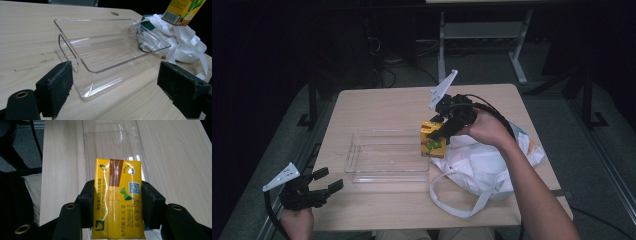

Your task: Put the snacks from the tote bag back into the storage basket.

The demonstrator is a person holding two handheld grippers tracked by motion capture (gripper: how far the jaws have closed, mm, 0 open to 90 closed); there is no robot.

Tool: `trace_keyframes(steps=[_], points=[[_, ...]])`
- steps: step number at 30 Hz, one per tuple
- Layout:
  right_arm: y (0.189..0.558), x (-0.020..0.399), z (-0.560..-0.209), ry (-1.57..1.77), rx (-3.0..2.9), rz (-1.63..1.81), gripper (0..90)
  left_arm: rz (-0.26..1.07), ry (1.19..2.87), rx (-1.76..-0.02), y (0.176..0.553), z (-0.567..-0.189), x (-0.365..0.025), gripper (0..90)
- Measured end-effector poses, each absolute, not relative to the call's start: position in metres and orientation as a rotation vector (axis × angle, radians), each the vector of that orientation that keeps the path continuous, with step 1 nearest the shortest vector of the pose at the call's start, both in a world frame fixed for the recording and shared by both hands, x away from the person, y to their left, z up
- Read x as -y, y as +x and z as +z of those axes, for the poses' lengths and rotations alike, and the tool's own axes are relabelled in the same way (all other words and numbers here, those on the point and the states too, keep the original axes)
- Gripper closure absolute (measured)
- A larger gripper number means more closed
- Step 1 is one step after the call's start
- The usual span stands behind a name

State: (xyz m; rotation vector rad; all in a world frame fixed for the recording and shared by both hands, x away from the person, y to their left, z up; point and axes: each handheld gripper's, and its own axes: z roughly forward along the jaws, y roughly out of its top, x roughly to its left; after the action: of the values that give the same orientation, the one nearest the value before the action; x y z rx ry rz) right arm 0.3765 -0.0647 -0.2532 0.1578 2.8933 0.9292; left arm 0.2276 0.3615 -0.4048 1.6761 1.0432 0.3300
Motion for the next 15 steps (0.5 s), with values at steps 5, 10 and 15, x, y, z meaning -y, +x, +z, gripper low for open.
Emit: trace_keyframes(steps=[5,10,15], points=[[0.376,0.06,-0.255,0.151,-2.895,0.937,52.3,0.329,1.676,-1.043,0.228,-0.405,-0.361,12.6],[0.377,0.053,-0.257,0.143,-2.902,0.934,52.2,0.329,1.676,-1.042,0.228,-0.405,-0.361,12.6],[0.378,0.046,-0.259,0.123,-2.906,0.938,52.2,0.327,1.675,-1.043,0.228,-0.405,-0.362,12.6]])
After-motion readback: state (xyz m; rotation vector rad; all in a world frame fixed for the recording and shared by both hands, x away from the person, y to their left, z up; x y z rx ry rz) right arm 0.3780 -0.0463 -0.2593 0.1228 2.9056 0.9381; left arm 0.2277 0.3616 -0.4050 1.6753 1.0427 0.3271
